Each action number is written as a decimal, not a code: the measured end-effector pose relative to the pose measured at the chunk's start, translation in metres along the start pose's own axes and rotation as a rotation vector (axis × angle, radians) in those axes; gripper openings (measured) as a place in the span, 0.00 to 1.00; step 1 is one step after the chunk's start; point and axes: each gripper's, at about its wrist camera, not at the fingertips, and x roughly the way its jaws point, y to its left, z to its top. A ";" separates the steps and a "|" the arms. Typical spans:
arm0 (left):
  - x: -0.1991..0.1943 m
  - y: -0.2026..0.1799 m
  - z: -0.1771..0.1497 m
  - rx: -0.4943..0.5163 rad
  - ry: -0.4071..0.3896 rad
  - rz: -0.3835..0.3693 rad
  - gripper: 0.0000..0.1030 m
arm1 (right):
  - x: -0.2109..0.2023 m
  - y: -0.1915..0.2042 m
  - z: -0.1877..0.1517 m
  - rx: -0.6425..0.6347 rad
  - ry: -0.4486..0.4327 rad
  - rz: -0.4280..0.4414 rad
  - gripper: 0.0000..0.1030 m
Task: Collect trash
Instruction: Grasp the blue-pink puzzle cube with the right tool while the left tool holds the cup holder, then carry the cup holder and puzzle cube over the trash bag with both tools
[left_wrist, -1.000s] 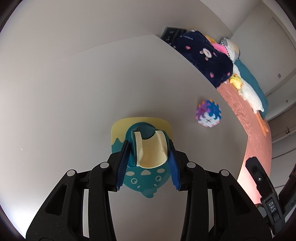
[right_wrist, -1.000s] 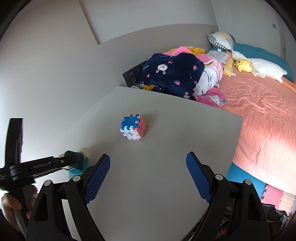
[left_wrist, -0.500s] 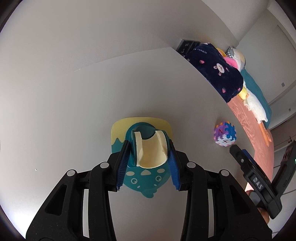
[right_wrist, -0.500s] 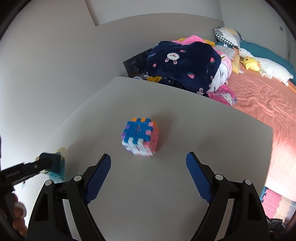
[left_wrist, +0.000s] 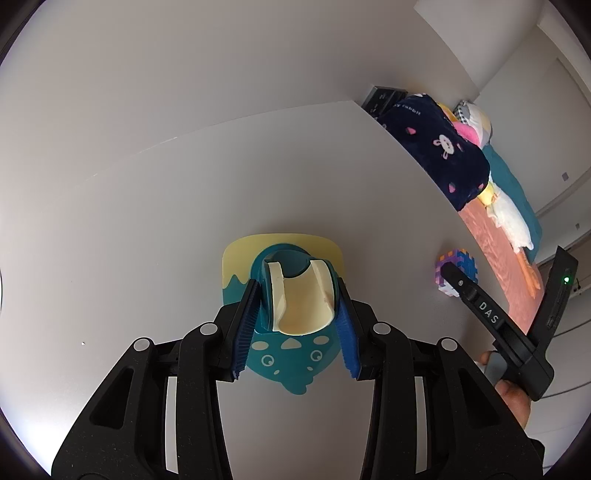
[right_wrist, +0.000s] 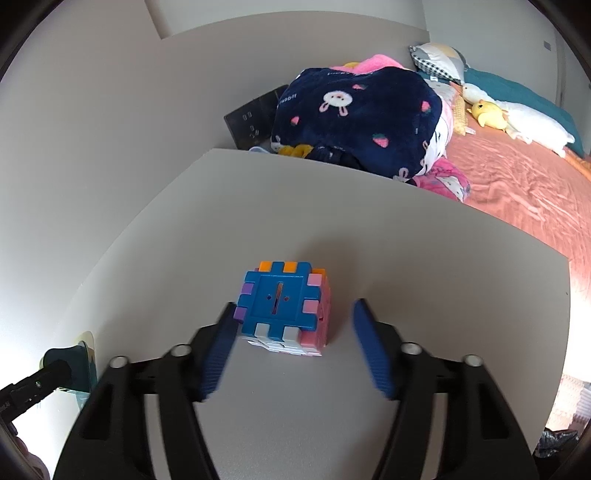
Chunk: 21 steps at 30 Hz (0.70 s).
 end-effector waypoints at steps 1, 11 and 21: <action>0.001 -0.001 0.000 0.001 0.000 0.000 0.38 | -0.001 0.001 0.000 -0.012 0.000 -0.009 0.47; -0.009 -0.015 -0.004 0.025 -0.012 -0.019 0.38 | -0.027 -0.002 -0.009 -0.020 -0.009 0.011 0.46; -0.017 -0.040 -0.020 0.069 -0.003 -0.053 0.38 | -0.063 -0.014 -0.025 -0.009 -0.003 0.020 0.46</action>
